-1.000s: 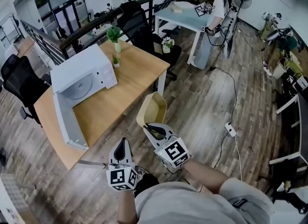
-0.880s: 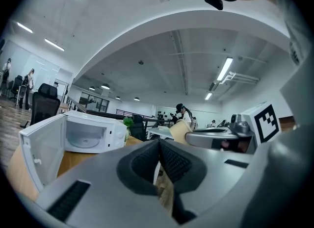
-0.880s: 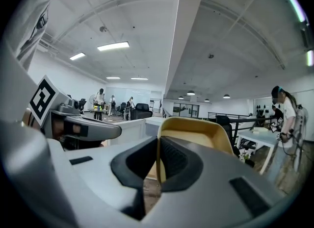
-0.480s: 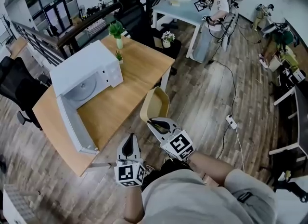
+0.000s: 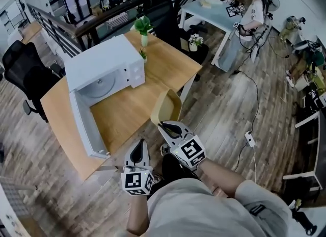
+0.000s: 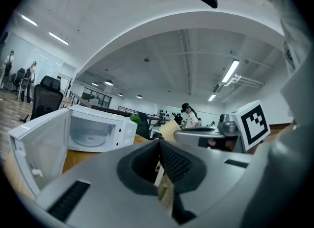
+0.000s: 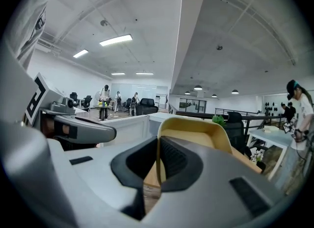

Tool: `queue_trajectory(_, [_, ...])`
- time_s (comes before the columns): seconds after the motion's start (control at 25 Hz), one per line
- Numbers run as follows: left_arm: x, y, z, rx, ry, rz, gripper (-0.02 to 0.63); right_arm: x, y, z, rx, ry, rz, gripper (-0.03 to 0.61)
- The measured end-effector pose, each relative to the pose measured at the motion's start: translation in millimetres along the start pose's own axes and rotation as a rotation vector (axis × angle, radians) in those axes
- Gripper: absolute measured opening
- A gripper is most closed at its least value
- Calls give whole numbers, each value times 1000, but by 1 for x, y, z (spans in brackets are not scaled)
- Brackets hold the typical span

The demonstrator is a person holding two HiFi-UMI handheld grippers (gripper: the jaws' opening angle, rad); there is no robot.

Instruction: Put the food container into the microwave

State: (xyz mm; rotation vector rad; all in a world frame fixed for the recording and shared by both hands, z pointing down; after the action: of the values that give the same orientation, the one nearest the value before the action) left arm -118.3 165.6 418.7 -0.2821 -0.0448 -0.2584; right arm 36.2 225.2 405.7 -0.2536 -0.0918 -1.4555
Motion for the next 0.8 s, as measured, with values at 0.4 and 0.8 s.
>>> queue_trajectory(0.4, [44,-43,-8,0,-30,-85,12,62,29,-4,17,18,-84,23])
queue_trajectory(0.8, [113,-97,-27,12,-64,-189,12,138,77,-3,29,-2,-201,23])
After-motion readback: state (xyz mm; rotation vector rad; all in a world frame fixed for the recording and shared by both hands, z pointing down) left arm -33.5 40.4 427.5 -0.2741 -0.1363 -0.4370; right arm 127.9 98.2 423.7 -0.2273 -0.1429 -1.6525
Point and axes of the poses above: the fingertips, and each gripper's own axes: x forward along the fingers, y to its right, z out of its underside, the point moved 7 cm from there along -x, backward along the fingers, and after that the axes turned 7 degrees about z, right-handed, at the moved point
